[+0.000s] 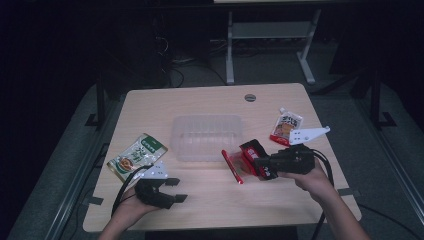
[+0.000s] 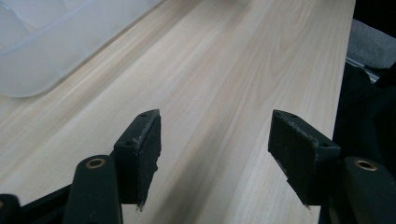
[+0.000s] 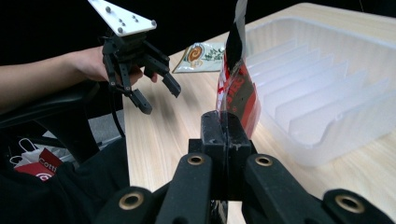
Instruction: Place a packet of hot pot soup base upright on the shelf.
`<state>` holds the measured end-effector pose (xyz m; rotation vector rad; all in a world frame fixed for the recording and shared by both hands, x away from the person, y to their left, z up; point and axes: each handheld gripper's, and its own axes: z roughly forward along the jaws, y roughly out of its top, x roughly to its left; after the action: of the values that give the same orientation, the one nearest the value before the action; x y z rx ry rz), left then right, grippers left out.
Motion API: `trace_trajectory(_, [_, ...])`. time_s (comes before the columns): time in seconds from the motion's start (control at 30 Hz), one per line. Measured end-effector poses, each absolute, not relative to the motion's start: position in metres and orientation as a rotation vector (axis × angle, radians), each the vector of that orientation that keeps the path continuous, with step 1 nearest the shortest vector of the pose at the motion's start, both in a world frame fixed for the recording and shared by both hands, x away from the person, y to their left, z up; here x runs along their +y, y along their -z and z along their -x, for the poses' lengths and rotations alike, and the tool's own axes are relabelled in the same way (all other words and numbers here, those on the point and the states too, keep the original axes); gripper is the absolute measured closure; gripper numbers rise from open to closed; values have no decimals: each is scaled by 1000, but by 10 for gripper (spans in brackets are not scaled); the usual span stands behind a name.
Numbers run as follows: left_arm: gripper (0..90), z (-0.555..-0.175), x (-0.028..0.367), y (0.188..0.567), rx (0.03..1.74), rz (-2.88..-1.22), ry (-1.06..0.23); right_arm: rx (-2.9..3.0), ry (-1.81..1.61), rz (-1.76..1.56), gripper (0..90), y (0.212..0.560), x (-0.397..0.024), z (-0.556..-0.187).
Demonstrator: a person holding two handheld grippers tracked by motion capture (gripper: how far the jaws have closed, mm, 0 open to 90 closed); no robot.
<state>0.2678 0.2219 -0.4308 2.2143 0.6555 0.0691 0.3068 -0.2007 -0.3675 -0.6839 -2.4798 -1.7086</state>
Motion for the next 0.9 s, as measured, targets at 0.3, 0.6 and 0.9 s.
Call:
trace_trajectory(0.3, [330, -267, 220, 429, 641, -2210, -99, -2512, 1750, 642, 900, 351, -191, -316])
trace_trajectory(0.6, [328, -264, 224, 427, 644, -2190, -129, -2532, 1800, 611, 900, 334, -179, -330])
trace_trajectory(0.9, [328, -260, 229, 427, 648, -2176, -142, -2561, 1813, 598, 900, 321, -166, -350])
